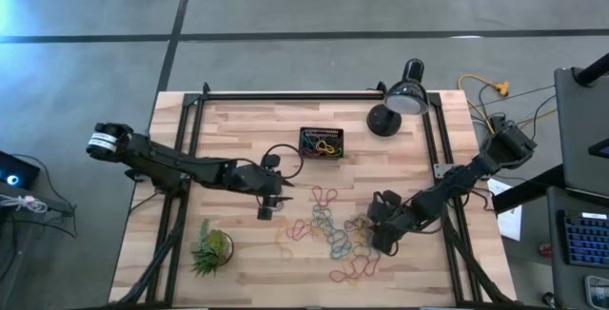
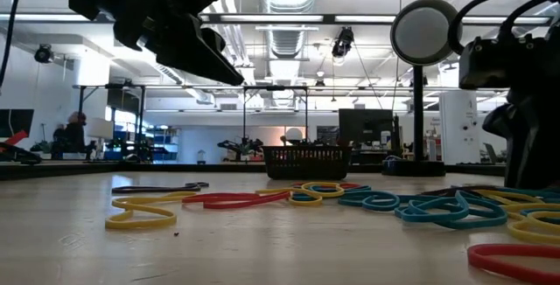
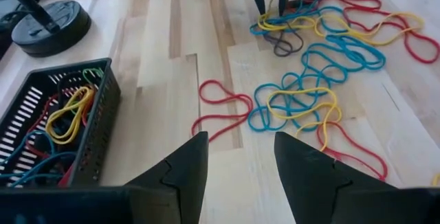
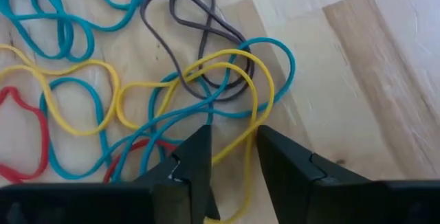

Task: Pick and place rubber bands into bin
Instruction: Put the yellow rubber band into the basket, then put the purple rubber band into the basket

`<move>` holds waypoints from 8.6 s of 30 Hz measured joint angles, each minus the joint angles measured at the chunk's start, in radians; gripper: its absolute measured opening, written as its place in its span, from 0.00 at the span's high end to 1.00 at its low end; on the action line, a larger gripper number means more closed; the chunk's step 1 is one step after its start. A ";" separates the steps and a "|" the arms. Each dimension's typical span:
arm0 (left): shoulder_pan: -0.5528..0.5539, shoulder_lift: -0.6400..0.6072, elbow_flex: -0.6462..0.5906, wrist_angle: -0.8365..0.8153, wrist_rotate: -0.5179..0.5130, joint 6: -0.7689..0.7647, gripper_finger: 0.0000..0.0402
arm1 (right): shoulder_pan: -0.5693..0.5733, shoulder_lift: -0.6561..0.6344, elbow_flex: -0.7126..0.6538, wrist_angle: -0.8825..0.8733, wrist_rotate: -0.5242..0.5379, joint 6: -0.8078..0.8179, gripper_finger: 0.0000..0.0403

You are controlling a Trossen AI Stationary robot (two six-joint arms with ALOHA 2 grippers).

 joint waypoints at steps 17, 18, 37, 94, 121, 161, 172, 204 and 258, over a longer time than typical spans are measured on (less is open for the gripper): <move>0.000 0.000 -0.001 0.002 -0.022 0.003 0.62 | 0.000 -0.004 0.152 -0.202 0.179 -0.231 0.98; 0.000 0.000 -0.001 0.002 -0.022 0.003 0.62 | 0.000 -0.004 0.169 -0.210 0.193 -0.254 0.98; 0.000 0.002 -0.005 0.001 -0.021 0.004 0.62 | -0.099 -0.006 0.616 -0.377 0.694 -0.869 0.98; -0.002 0.003 -0.043 0.037 -0.018 0.003 0.62 | -0.824 0.289 0.392 0.312 -0.020 -0.915 0.98; -0.003 0.003 -0.050 -0.202 -0.020 -0.085 0.62 | -0.674 -0.013 0.391 0.032 -0.100 -0.941 0.56; -0.003 0.323 0.015 -0.185 0.079 -0.182 0.62 | -0.151 -0.098 0.224 0.065 0.069 -0.700 0.68; 0.090 0.355 0.036 -0.212 0.172 -0.276 0.66 | -0.146 -0.070 0.211 0.068 0.068 -0.644 0.69; 0.015 0.322 0.050 -0.270 -0.342 -0.165 1.00 | -0.142 -0.070 0.211 0.066 0.068 -0.640 0.75; 0.128 0.244 0.024 -0.268 -0.086 -0.145 0.67 | -0.141 -0.070 0.192 0.068 0.067 -0.621 0.77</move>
